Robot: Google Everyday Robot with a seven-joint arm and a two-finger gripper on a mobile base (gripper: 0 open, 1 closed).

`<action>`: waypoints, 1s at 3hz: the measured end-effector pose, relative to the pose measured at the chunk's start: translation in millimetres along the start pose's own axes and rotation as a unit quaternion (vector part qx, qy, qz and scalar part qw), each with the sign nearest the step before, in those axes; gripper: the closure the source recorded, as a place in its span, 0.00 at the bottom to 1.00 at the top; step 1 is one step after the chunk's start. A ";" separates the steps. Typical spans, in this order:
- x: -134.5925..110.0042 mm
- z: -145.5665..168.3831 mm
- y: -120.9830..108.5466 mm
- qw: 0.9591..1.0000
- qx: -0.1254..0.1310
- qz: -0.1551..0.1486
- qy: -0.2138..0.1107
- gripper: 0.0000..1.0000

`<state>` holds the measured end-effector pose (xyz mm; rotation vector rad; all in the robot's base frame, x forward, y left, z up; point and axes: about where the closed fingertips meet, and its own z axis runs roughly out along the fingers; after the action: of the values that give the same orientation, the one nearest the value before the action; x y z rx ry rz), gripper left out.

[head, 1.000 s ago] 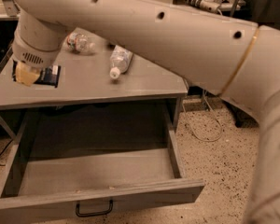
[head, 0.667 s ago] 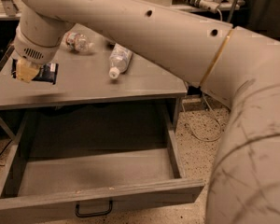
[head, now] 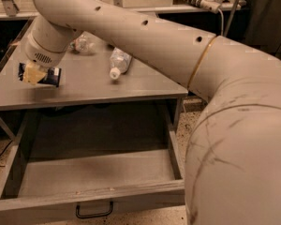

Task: Pick rxbar blueberry from top drawer and place on counter

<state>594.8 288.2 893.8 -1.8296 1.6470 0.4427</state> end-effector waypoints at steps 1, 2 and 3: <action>10.6 11.7 -7.0 1.000 -0.002 0.004 0.007 1.00; 16.8 17.9 -10.0 1.000 0.005 0.010 0.017 1.00; 16.8 17.9 -9.9 1.000 0.005 0.010 0.017 0.81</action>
Offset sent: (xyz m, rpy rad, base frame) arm 0.0232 -0.0047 -0.0283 -0.0448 -0.0010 -0.0653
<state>610.1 287.2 872.2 -1.8239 1.6887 0.4140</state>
